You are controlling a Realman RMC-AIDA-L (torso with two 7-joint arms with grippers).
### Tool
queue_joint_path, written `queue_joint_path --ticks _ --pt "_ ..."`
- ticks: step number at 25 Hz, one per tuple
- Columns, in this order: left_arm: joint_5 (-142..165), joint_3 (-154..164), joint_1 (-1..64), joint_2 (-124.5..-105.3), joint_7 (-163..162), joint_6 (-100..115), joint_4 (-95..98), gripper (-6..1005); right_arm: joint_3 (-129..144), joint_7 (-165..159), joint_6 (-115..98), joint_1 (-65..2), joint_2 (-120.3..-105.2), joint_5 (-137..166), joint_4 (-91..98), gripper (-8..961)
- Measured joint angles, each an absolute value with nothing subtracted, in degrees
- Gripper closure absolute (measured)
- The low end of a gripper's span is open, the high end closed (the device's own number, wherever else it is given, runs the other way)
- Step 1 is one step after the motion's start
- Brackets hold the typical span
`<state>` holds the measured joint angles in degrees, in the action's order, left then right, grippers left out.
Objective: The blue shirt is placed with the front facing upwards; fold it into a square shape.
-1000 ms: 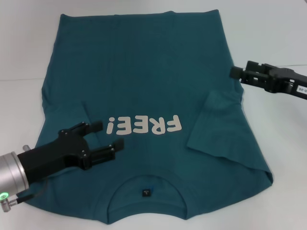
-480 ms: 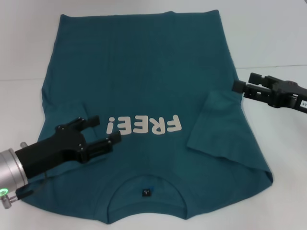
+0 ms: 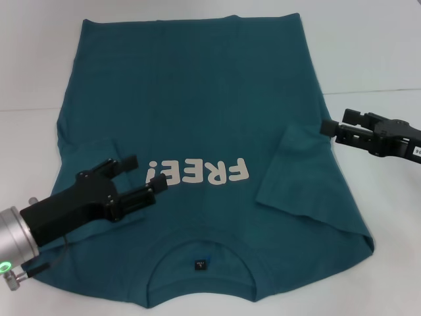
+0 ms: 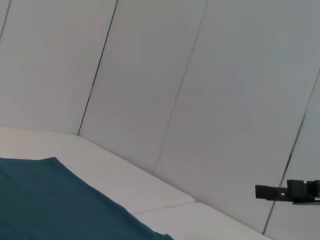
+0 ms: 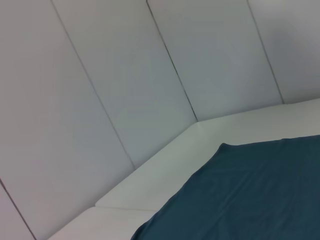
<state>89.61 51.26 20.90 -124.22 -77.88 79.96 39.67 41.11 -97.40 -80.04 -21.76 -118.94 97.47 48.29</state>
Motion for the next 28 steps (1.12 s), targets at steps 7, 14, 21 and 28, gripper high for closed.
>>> queue_joint_path --ticks 7,14,21,28 --pt "88.9 51.2 20.5 -124.19 -77.9 80.3 39.2 112 41.6 -99.0 -81.2 -21.7 -118.43 98.1 48.3 21" --pt "88.8 51.5 20.3 -124.18 -78.1 81.1 39.1 111 41.6 -99.2 -81.7 -21.9 -118.72 100.3 48.3 22" --pt "85.7 51.2 20.2 -124.19 -78.3 83.7 37.2 111 41.6 -100.7 -82.0 -22.3 -119.05 101.4 48.3 24" --pt "83.3 51.0 18.6 -124.19 -78.4 85.0 36.1 112 41.6 -102.1 -82.1 -22.3 -119.09 101.4 48.2 25"
